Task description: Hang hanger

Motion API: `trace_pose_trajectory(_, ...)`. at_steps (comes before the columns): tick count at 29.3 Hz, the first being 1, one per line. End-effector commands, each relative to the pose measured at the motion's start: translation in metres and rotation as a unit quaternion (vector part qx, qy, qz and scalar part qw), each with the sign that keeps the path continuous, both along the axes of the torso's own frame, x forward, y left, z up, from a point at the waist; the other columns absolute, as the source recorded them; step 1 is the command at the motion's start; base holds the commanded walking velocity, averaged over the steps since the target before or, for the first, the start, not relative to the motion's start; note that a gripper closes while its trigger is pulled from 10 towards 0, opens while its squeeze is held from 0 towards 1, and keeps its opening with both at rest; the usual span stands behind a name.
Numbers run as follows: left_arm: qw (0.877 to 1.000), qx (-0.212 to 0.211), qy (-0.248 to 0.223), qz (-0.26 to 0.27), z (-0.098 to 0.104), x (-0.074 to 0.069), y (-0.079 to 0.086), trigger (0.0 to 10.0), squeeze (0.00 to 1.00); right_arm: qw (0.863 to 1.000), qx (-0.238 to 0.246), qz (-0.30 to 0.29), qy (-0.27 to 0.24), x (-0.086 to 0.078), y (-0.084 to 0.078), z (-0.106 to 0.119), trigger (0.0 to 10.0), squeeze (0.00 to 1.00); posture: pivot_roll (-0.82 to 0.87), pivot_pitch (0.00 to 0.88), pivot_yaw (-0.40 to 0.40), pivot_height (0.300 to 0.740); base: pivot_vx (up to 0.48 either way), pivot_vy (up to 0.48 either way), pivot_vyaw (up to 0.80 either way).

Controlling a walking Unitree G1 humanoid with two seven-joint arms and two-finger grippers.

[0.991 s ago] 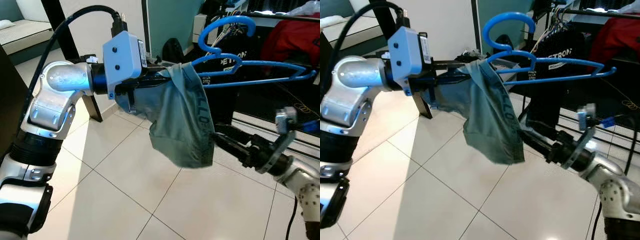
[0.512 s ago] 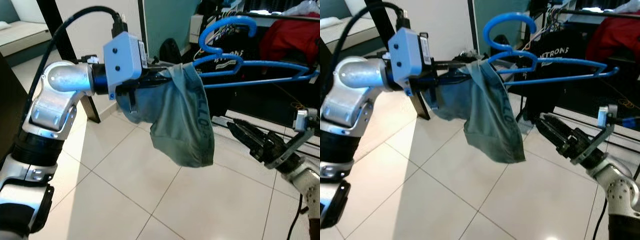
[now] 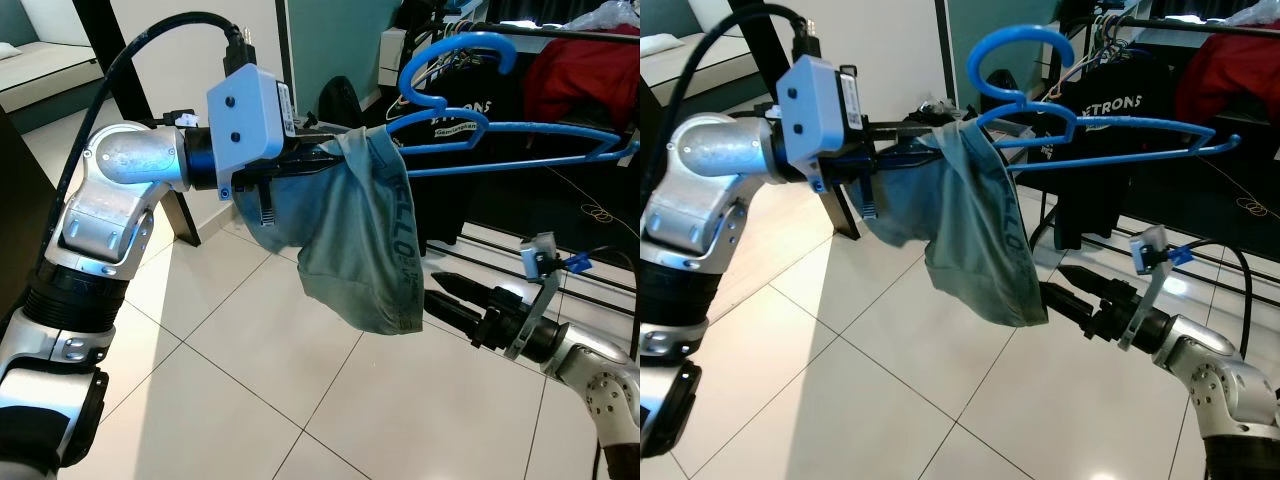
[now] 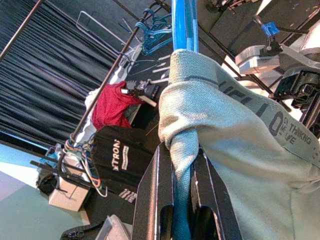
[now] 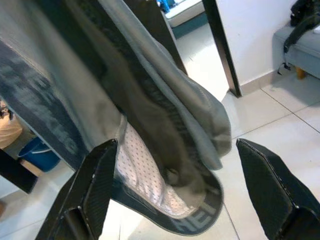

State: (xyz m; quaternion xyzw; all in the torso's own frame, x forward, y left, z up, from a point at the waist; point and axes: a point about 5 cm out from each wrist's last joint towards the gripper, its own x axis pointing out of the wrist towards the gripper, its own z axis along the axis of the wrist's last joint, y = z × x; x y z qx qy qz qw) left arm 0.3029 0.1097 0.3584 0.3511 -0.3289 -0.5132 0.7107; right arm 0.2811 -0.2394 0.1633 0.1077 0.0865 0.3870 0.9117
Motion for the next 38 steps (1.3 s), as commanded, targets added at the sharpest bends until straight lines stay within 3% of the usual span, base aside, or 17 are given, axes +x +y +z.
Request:
trace_pose_trajectory(1,1.0,-0.005,-0.008,-0.008,0.002,-0.002,0.0,10.0,0.0,0.999,-0.03,-0.004,0.017,0.002,0.002,-0.009,10.0,0.0,-0.09,0.046,0.075,0.74,0.0,0.0,0.0)
trace_pose_trajectory(20,1.0,-0.016,-0.012,-0.014,0.007,-0.004,-0.002,10.0,0.0,0.998,-0.049,-0.005,0.036,0.005,0.006,-0.019,10.0,0.0,-0.09,0.053,0.074,0.74,0.0,0.0,0.0)
trace_pose_trajectory(21,1.0,-0.019,-0.013,-0.017,0.009,-0.005,-0.003,10.0,0.0,0.998,-0.045,0.01,0.037,0.004,0.01,-0.019,4.4,0.0,-0.09,0.055,0.077,0.74,0.0,0.0,0.0)
trace_pose_trajectory(25,1.0,-0.019,-0.013,-0.017,0.009,-0.005,-0.003,10.0,0.0,0.998,-0.045,0.01,0.037,0.004,0.01,-0.019,4.4,0.0,-0.09,0.055,0.077,0.74,0.0,0.0,0.0)
trace_pose_trajectory(26,0.999,-0.022,-0.014,-0.019,0.01,-0.006,-0.003,10.0,0.0,0.998,-0.042,0.021,0.036,0.003,0.013,-0.019,0.0,0.0,-0.09,0.056,0.079,0.74,0.0,0.0,0.0)
trace_pose_trajectory(38,0.999,-0.025,-0.019,-0.019,0.013,-0.006,-0.003,10.0,0.0,0.998,-0.043,0.027,0.031,0.001,0.012,-0.018,0.0,0.0,-0.09,0.059,0.08,0.74,0.0,0.0,0.0)
